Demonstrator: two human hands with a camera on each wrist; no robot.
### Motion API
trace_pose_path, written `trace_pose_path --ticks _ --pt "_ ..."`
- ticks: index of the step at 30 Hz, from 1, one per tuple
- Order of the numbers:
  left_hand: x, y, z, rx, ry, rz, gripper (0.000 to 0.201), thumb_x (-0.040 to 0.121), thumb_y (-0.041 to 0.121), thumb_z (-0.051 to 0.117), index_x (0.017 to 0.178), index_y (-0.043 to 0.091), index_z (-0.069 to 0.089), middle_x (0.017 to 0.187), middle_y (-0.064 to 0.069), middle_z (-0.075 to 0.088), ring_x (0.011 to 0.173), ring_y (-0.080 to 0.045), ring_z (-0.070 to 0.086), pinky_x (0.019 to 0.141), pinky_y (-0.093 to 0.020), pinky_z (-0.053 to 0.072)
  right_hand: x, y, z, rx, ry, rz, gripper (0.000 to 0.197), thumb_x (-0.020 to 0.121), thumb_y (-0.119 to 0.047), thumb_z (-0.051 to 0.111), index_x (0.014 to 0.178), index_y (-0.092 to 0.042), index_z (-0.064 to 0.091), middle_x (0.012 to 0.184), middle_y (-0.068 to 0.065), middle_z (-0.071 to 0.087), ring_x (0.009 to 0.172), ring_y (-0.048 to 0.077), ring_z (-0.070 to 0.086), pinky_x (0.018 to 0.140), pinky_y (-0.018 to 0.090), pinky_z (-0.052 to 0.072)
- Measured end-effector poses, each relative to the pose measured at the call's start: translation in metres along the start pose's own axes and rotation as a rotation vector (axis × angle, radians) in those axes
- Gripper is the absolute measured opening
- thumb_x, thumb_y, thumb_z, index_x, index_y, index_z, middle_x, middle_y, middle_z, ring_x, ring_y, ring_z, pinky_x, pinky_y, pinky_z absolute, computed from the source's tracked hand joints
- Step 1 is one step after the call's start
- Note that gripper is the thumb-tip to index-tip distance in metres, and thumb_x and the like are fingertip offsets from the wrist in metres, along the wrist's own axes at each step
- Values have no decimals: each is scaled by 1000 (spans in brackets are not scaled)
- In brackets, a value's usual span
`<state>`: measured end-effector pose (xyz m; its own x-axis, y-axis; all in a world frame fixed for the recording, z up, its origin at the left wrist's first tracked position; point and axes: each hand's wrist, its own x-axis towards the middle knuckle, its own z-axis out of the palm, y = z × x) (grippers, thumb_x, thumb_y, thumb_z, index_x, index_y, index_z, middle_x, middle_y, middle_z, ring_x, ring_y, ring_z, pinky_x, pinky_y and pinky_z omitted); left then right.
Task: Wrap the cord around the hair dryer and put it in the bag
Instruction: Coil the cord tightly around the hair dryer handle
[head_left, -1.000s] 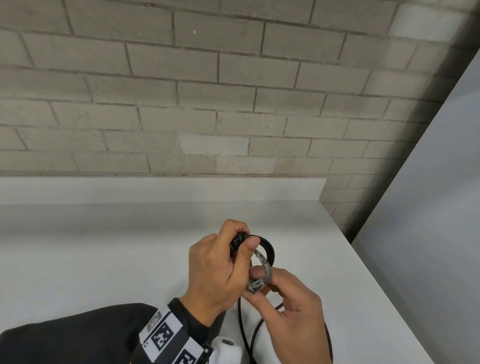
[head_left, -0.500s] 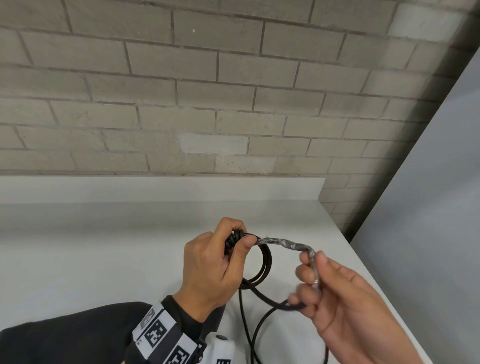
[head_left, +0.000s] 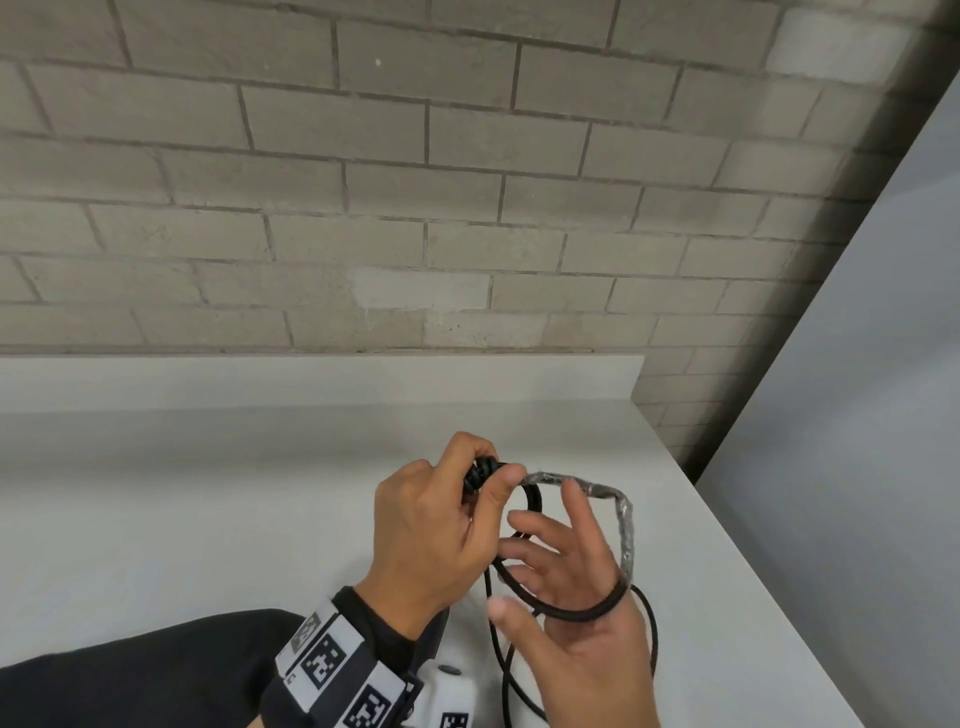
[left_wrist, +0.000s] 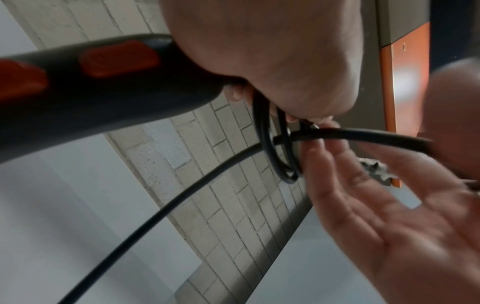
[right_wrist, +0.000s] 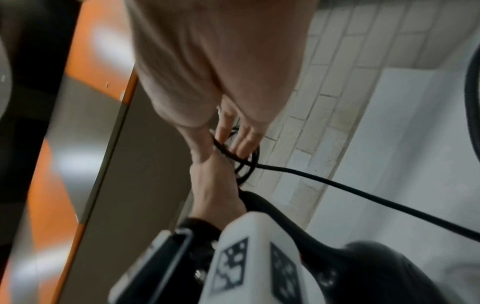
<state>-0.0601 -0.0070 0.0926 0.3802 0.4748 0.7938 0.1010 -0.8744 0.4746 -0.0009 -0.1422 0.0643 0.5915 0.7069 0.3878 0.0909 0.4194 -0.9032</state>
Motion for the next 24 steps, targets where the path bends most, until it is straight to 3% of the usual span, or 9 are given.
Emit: trace_pose_path --ticks 3,6,10,12,15,17,19,22,24 --pt "0 -1 0 3 -2 -5 44 101 52 41 86 16 61 46 9 46 40 -13 45 40 -32 40 1 2 3 -64 96 -51 45 70 -18 83 111 -32 72 112 4 72 101 25 70 82 29 56" --pt "1 -2 -2 6 9 -14 43 100 52 41 86 17 60 46 10 45 39 -12 45 39 -31 39 0 -2 0 -163 133 -89 16 71 -27 80 86 -23 78 100 4 77 99 24 72 83 38 59" --pt "3 -5 -7 13 34 -47 44 100 54 40 85 17 60 47 12 40 39 -9 41 40 -27 36 5 -20 -12 -8 195 43 43 56 -55 87 76 -18 75 79 13 77 93 31 74 82 32 59" --pt "4 -9 -10 7 39 -76 44 100 56 38 86 19 58 47 10 42 40 -11 42 40 -27 36 8 -32 -26 244 242 127 51 39 -51 95 72 -17 74 62 11 70 73 38 74 70 41 61" --pt "5 -16 -15 -2 56 -127 40 99 60 36 87 26 53 47 10 42 42 -13 44 42 -23 34 8 -48 -57 307 292 235 68 23 -48 99 77 -12 77 52 5 51 36 24 55 45 35 55" --pt "6 -20 -17 -13 59 -154 37 98 62 35 87 30 51 46 13 38 42 -11 42 42 -23 33 6 -58 -79 216 293 287 71 28 -47 98 83 -6 77 52 5 46 32 14 34 36 27 41" --pt "6 -22 -18 -8 55 -160 37 97 63 35 88 31 50 45 14 35 41 -9 39 42 -24 33 4 -64 -98 84 294 313 52 49 -36 92 86 -3 75 55 11 48 35 11 27 37 20 31" --pt "6 -20 -17 3 32 -138 36 98 62 36 88 31 50 45 14 35 40 -9 39 40 -27 36 2 -59 -120 -167 351 258 16 73 -12 67 87 -10 75 62 17 58 40 15 36 38 21 35" --pt "6 -17 -15 6 33 -127 35 98 60 36 88 30 50 46 14 36 40 -11 41 40 -29 37 1 -47 -123 -382 390 183 25 81 -1 67 85 -24 76 65 5 65 47 10 51 47 13 45"
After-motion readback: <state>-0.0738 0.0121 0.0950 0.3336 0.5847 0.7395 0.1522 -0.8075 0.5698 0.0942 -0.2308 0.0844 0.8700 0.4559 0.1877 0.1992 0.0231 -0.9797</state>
